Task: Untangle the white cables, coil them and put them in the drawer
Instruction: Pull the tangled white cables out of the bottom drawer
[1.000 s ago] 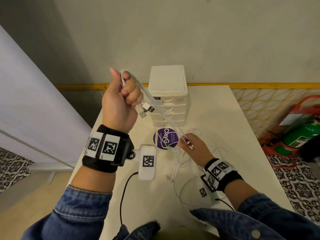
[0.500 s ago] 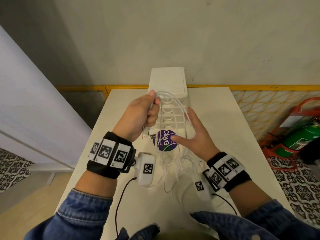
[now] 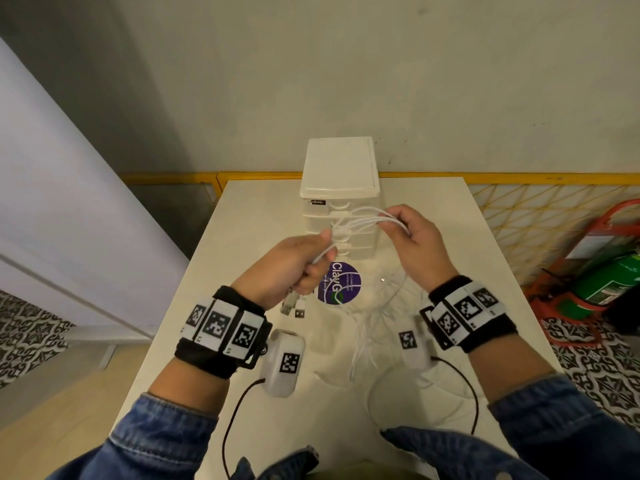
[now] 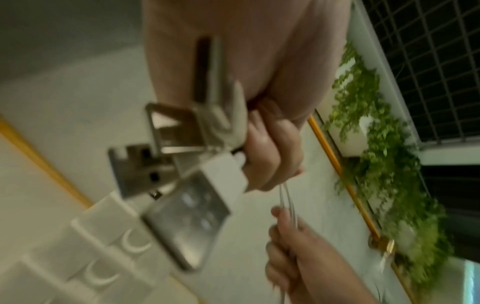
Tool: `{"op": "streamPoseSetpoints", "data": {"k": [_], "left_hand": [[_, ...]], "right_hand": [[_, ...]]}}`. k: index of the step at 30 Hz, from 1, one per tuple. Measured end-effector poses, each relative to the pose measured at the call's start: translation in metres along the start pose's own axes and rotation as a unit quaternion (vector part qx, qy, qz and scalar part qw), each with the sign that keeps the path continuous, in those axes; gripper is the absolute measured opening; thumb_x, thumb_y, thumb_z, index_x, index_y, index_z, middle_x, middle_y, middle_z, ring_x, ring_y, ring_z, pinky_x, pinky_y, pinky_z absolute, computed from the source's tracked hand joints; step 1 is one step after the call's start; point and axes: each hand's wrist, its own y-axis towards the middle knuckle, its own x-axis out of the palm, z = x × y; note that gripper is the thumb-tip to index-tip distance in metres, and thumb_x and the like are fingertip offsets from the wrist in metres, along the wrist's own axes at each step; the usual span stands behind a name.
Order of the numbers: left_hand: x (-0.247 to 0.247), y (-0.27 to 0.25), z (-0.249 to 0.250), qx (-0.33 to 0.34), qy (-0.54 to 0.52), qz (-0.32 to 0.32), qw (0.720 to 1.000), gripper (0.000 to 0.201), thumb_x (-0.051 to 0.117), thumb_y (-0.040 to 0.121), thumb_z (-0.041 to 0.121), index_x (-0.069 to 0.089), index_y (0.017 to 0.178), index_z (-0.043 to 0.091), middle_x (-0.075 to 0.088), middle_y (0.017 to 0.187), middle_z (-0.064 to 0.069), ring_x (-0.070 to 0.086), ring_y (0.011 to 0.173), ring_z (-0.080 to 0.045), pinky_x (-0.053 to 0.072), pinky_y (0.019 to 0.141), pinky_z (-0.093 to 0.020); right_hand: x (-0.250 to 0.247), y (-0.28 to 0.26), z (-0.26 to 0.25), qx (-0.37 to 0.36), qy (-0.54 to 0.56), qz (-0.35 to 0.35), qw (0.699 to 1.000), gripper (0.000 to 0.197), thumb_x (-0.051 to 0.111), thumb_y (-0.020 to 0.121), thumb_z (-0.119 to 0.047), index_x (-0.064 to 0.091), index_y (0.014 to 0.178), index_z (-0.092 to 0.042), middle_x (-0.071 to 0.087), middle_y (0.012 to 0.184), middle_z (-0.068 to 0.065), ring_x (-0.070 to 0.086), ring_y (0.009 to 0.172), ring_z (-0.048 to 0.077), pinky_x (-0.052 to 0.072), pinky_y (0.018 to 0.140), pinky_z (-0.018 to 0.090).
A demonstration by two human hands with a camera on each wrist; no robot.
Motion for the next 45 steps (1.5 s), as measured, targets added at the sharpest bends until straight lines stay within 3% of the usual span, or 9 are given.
{"op": "streamPoseSetpoints", "data": {"k": [5,9,13,18,24,28,33,39,45], "left_hand": [[0.016,0.003,-0.002,-0.034,-0.178,-0.059,0.982,0.038,0.037,0.094,0.039,0.045,0.061,0.020,0.025,0.045,0.009,0.010,0.039,-0.008,0.011,0.038,-0.020],[0.018,0.008,0.020,0.081,-0.335,-0.064,0.937,0.038,0.028,0.097,0.037,0.045,0.070,0.018,0.022,0.046,0.010,0.009,0.041,-0.009,0.013,0.037,-0.019],[0.012,0.019,0.032,0.181,-0.425,-0.024,0.887,0.037,0.023,0.101,0.038,0.041,0.077,0.016,0.031,0.048,0.009,0.016,0.039,-0.007,0.026,0.038,-0.017],[-0.001,0.028,0.033,0.259,-0.473,0.093,0.837,0.037,0.023,0.104,0.034,0.043,0.079,0.016,0.036,0.056,0.005,0.033,0.046,-0.009,0.033,0.050,-0.020],[-0.014,0.036,0.024,0.300,-0.364,0.272,0.839,0.033,0.023,0.105,0.024,0.041,0.080,0.014,0.042,0.063,0.003,0.039,0.054,-0.011,0.037,0.059,-0.024],[-0.014,0.037,0.006,0.288,-0.024,0.358,0.888,0.028,0.026,0.104,0.017,0.042,0.081,0.018,0.047,0.072,0.002,0.042,0.062,-0.008,0.038,0.063,-0.021],[-0.018,0.038,-0.016,0.204,0.303,0.175,0.914,0.029,0.034,0.103,0.021,0.040,0.075,0.019,0.058,0.071,-0.011,0.049,0.058,-0.012,0.041,0.062,-0.025],[-0.002,0.024,-0.023,0.016,0.275,-0.031,0.961,0.053,0.047,0.089,0.059,0.050,0.073,0.009,0.040,0.049,0.006,0.034,0.039,-0.006,0.028,0.043,-0.017],[0.003,0.023,-0.014,0.072,0.318,0.073,0.943,0.041,0.060,0.091,0.035,0.050,0.066,0.005,0.035,0.046,0.008,0.032,0.033,-0.002,0.024,0.036,-0.011]], "right_hand": [[0.005,-0.001,0.025,-0.003,-0.150,-0.098,0.984,0.011,0.050,0.095,-0.024,0.056,0.089,-0.016,0.057,0.073,-0.008,0.053,0.067,0.010,0.039,0.062,0.016],[0.032,-0.028,0.044,0.045,-0.145,-0.160,0.975,0.014,0.043,0.097,-0.028,0.052,0.092,-0.018,0.056,0.075,-0.005,0.051,0.068,0.015,0.038,0.065,0.027],[0.060,-0.052,0.052,0.066,-0.094,-0.167,0.979,0.007,0.049,0.095,-0.020,0.056,0.095,-0.018,0.053,0.067,-0.016,0.049,0.060,-0.001,0.037,0.061,0.016],[0.070,-0.066,0.046,0.078,-0.018,-0.192,0.978,0.011,0.048,0.095,-0.014,0.055,0.089,-0.020,0.050,0.049,-0.013,0.047,0.045,0.006,0.043,0.055,0.020],[0.064,-0.065,0.029,0.104,-0.013,-0.279,0.955,0.013,0.046,0.095,-0.014,0.058,0.102,-0.016,0.056,0.065,-0.002,0.054,0.058,0.013,0.048,0.062,0.021],[0.057,-0.062,0.018,0.086,-0.005,-0.278,0.957,0.020,0.049,0.096,-0.018,0.066,0.106,-0.020,0.061,0.066,-0.014,0.048,0.057,0.008,0.045,0.061,0.027],[0.049,-0.057,0.009,0.027,0.012,-0.249,0.968,0.020,0.047,0.088,-0.041,0.065,0.096,-0.047,0.069,0.093,0.011,0.062,0.088,0.036,0.049,0.085,0.051],[0.029,-0.041,0.011,-0.002,0.053,-0.166,0.985,0.017,0.050,0.090,-0.023,0.064,0.099,-0.026,0.067,0.088,-0.007,0.060,0.081,0.003,0.045,0.076,0.017],[0.017,-0.039,0.030,0.015,-0.009,-0.153,0.988,0.017,0.066,0.084,-0.032,0.059,0.098,-0.026,0.062,0.086,-0.005,0.056,0.080,0.005,0.041,0.075,0.012]]}}
